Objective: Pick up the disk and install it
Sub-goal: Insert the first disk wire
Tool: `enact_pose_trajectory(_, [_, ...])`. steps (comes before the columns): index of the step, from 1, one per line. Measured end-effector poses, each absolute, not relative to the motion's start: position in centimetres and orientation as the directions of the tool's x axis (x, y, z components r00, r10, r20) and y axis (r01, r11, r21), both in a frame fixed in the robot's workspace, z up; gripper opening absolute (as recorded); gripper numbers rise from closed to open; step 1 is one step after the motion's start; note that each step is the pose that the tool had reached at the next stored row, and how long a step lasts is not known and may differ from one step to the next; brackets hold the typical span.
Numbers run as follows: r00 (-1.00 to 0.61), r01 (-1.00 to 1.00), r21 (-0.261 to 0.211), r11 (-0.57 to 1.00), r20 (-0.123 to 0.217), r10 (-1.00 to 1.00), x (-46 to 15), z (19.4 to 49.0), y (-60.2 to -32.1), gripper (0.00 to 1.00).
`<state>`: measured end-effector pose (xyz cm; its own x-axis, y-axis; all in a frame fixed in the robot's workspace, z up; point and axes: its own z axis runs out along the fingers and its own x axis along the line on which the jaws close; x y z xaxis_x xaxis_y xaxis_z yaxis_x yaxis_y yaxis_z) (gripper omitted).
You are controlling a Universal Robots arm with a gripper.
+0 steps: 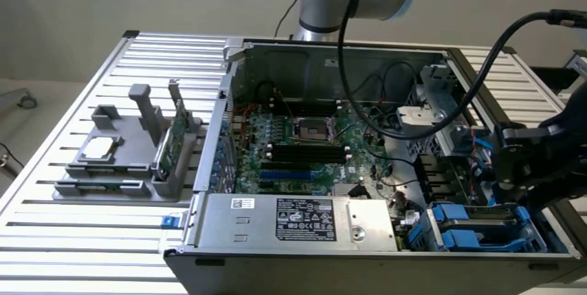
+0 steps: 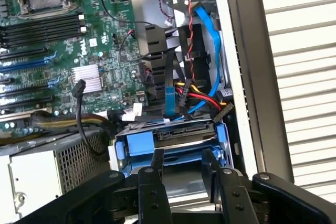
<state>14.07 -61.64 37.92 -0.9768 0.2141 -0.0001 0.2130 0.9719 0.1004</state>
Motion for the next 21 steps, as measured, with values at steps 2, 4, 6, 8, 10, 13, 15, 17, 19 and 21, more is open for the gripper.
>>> enact_pose_trajectory(2, [-0.968,0.248,0.100,0.964,0.000,0.249,14.1,37.8,-61.6,0.42])
enact_pose_trajectory(4, [-0.959,0.283,0.100,0.954,0.000,0.284,14.1,37.6,-61.6,0.42])
enact_pose_trajectory(6, [-0.948,0.317,0.100,0.943,0.000,0.319,14.1,37.5,-61.6,0.42])
enact_pose_trajectory(8, [-0.935,0.352,0.100,0.931,0.000,0.354,14.1,37.3,-61.6,0.42])
enact_pose_trajectory(10, [-0.922,0.385,0.101,0.917,0.000,0.387,14.1,37.0,-61.6,0.42])
enact_pose_trajectory(13, [-0.900,0.434,0.101,0.895,0.000,0.437,14.1,36.7,-61.6,0.42])
enact_pose_trajectory(15, [-0.883,0.466,0.101,0.879,0.000,0.469,14.1,36.5,-61.6,0.40])
enact_pose_trajectory(17, [-0.865,0.499,0.101,0.861,0.000,0.501,14.1,36.2,-61.6,0.33])
enact_pose_trajectory(19, [-0.846,0.530,0.101,0.842,0.000,0.533,14.1,36.0,-61.6,0.33])
enact_pose_trajectory(21, [-0.826,0.560,0.102,0.822,0.001,0.563,14.1,35.8,-61.6,0.33])
